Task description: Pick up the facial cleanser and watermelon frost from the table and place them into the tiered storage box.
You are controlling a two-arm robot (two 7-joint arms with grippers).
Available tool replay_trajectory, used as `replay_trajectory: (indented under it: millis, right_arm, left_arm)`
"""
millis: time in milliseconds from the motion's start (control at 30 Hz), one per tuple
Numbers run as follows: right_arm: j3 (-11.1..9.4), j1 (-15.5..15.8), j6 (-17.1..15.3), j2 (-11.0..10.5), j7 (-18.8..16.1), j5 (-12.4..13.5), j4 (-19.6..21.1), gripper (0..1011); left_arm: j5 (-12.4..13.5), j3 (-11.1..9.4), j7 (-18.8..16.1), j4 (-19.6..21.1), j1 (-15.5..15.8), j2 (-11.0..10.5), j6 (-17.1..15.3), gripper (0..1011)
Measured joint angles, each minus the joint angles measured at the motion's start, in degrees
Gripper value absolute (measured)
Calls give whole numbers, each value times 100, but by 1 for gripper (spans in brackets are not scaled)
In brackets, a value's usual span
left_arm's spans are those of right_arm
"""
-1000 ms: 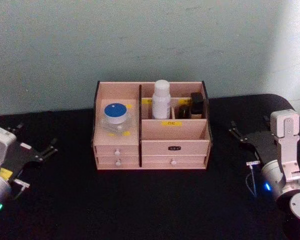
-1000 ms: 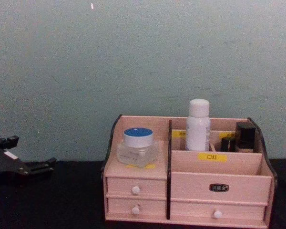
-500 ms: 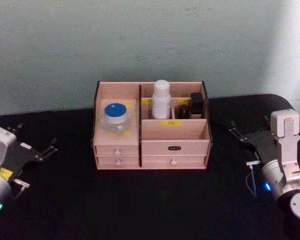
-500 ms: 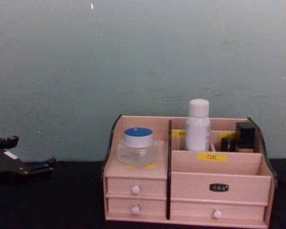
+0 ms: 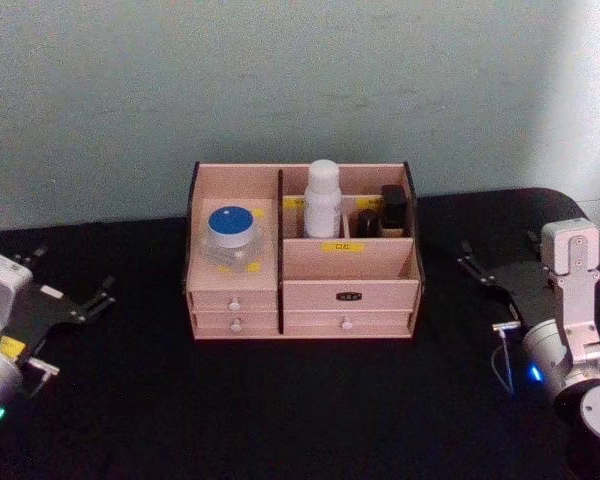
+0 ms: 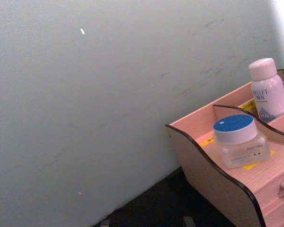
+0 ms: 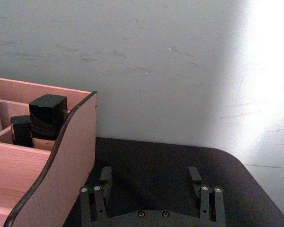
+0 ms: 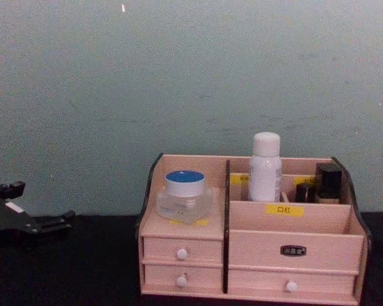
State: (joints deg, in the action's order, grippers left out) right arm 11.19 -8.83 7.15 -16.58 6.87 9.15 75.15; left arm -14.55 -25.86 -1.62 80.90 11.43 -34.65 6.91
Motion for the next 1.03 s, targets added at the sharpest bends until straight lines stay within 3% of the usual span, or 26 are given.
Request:
replay_trajectory:
  millis: [1033]
  right_arm:
    - [0,0,0,-1,-1,7,3,1000]
  left_arm:
    - [0,0,0,0,0,0,0,1001]
